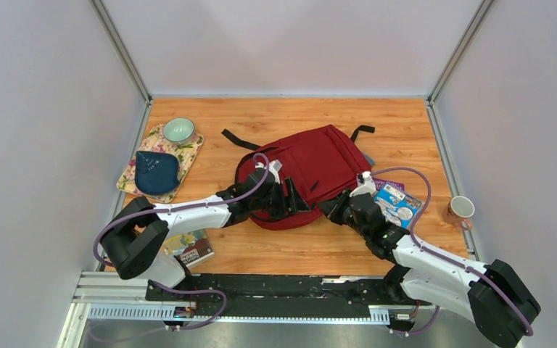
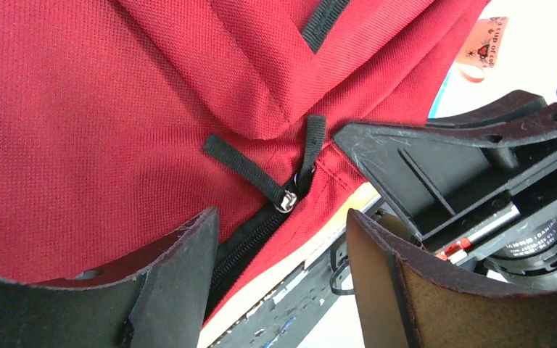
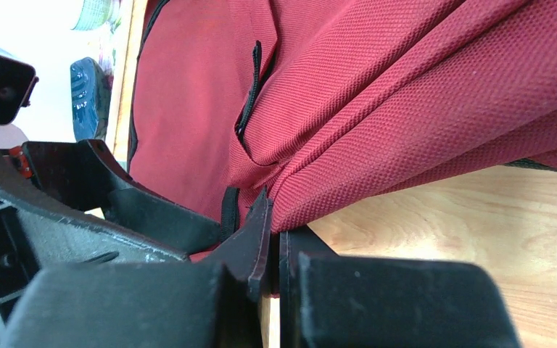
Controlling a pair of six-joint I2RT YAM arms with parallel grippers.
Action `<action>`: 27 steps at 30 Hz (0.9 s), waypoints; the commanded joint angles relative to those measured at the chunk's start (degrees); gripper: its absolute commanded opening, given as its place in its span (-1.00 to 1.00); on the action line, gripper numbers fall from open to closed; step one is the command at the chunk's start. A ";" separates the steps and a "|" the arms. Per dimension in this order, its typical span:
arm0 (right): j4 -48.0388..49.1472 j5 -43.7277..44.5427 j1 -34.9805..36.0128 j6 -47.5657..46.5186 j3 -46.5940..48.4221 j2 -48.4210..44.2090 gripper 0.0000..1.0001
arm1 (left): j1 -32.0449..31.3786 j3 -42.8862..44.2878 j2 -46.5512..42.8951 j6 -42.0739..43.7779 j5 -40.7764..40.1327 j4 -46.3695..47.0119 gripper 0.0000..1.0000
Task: Pack the student bag
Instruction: Unzip the student bag at the center of the board.
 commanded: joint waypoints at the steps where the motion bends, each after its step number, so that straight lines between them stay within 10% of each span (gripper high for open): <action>1: 7.69 -1.04 0.91 -2.45 -1.30 -2.26 -1.00 | -0.40 0.02 2.45 -2.21 2.24 4.17 0.39; 11: 11.03 -4.11 1.17 -5.17 -3.94 -3.33 -1.00 | -0.49 -1.92 7.46 -3.88 7.61 9.45 -0.17; 18: 11.20 -4.64 1.35 -5.61 -4.20 -2.71 -1.00 | -0.58 -2.18 7.91 -2.56 8.05 10.24 -0.97; 27: 3.92 2.12 1.35 -5.78 -2.10 -3.85 -1.00 | -0.49 -2.00 4.39 4.81 4.97 4.80 -1.00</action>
